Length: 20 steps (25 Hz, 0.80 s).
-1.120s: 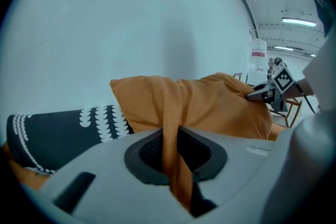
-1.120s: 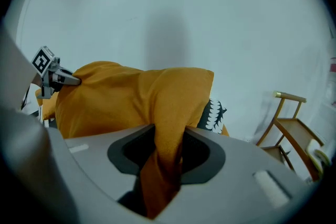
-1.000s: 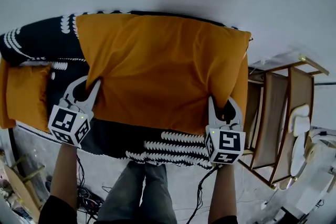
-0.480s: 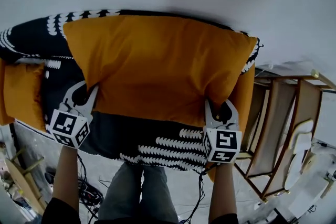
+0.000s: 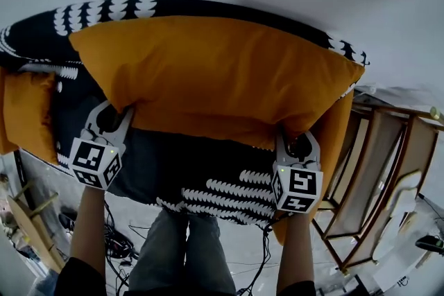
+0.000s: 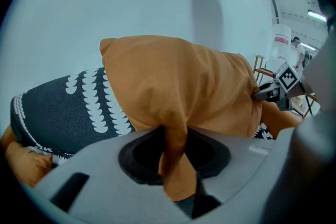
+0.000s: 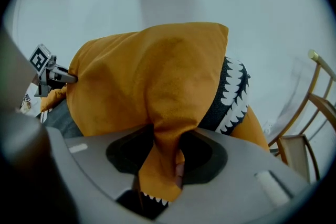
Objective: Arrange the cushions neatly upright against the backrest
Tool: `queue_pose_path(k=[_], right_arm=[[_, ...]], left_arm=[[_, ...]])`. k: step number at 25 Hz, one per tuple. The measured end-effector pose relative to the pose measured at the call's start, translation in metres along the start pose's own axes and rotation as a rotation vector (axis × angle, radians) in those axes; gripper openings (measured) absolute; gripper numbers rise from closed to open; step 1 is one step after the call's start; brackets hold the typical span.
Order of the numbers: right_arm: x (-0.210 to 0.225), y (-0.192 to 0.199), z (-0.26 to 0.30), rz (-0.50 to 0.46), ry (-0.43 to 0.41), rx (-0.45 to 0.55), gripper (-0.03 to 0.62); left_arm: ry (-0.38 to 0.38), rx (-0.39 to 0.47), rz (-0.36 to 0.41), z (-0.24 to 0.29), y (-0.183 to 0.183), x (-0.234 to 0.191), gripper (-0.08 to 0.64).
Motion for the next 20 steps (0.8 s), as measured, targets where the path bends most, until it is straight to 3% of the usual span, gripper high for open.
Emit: queue_pose_path(k=[10, 14, 20], right_arm=[[0.011, 0.011, 0.0, 0.02, 0.024, 0.027, 0.262], [0.011, 0.012, -0.016, 0.01, 0.019, 0.049, 0.366], [-0.011, 0.014, -0.039, 0.03, 0.026, 0.064, 0.337]], left_arm=[[-0.007, -0.002, -0.074, 0.004, 0.01, -0.007, 0.209], [0.009, 0.003, -0.112, -0.003, 0.013, -0.012, 0.278], [-0.025, 0.036, -0.155, -0.03, 0.02, -0.02, 0.288]])
Point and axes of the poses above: the fingertips, and each gripper's own axes: z forward along the fingers, x to its right, y out of its underside, the point moved 5 cm from there along -z, backward along the fingers, and after that the axes turned 8 degrees about z, right-handed, at the moved point
